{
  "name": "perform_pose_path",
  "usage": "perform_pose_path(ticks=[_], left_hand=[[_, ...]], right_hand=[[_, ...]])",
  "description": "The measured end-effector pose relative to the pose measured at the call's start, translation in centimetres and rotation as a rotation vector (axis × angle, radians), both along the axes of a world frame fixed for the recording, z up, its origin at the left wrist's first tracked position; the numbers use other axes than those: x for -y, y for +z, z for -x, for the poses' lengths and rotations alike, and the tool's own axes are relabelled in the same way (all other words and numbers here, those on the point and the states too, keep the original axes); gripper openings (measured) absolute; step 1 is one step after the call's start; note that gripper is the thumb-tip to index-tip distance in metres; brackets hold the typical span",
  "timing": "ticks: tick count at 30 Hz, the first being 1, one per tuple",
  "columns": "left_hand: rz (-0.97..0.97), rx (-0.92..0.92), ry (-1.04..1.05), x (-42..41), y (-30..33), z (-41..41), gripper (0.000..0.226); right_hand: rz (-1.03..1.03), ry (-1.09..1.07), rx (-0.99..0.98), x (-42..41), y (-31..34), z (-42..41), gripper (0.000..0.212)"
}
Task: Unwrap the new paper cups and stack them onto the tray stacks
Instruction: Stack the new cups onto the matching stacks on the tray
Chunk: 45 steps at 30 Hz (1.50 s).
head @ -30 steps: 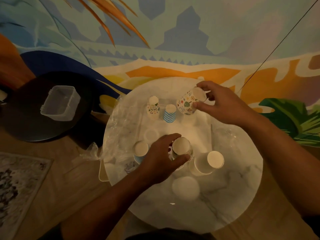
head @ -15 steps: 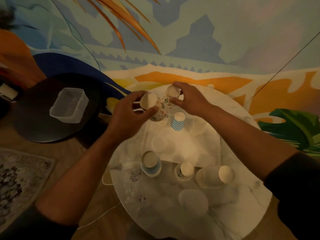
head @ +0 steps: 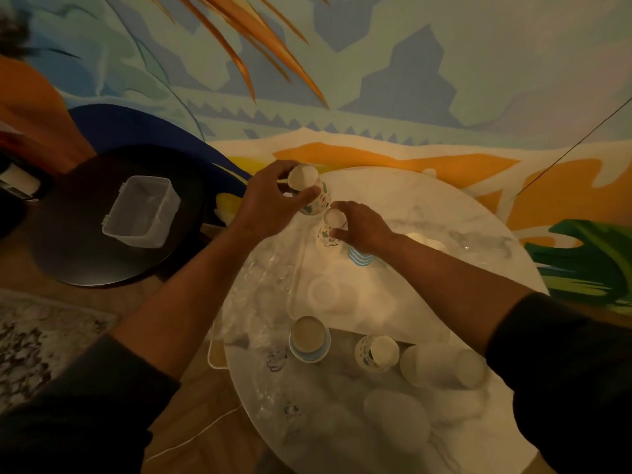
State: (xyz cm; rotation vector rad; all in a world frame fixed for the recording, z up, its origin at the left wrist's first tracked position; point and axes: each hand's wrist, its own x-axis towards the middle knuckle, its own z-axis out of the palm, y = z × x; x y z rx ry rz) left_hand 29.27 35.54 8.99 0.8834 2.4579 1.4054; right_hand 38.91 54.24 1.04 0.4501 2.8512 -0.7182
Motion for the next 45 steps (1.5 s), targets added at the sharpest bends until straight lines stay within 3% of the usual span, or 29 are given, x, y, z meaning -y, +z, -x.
perform_pose_path(ticks=[6,10,23,27,29,34,40,45], left_hand=[[0.106,-0.002,-0.061,-2.2,-3.4,0.1,0.055],[0.160,-0.003,-0.100,-3.4,-4.9,0.1,0.053],[0.408,0.003,-0.170,-5.6,-9.7,-1.0,0.054],[0.510,0.025,-0.196,-6.1,-9.5,-0.9,0.082],[0.462,0.005,-0.177,-6.0,-8.0,-1.4,0.085],[0.249,-0.028,-0.172,-3.3,-1.6,-6.0,0.062],[0.179,0.089,-0.211,2.3,2.7,-13.6,0.056],[0.071,0.167,-0.193,5.2,2.7,-19.2,0.055]], right_hand=[[0.002,0.055,-0.028,-1.3,-2.8,-0.5,0.075],[-0.057,0.039,0.013,-2.0,-1.4,-1.7,0.080],[0.017,-0.013,-0.019,-4.7,1.3,-8.0,0.070],[0.124,0.003,-0.023,-2.7,4.1,-11.1,0.070],[0.148,0.029,0.041,-1.3,5.0,-12.8,0.070],[0.130,0.236,0.294,1.8,4.8,-16.1,0.075],[-0.065,0.445,0.655,4.5,3.2,-17.5,0.079],[-0.186,0.462,0.630,5.7,2.3,-17.6,0.063]])
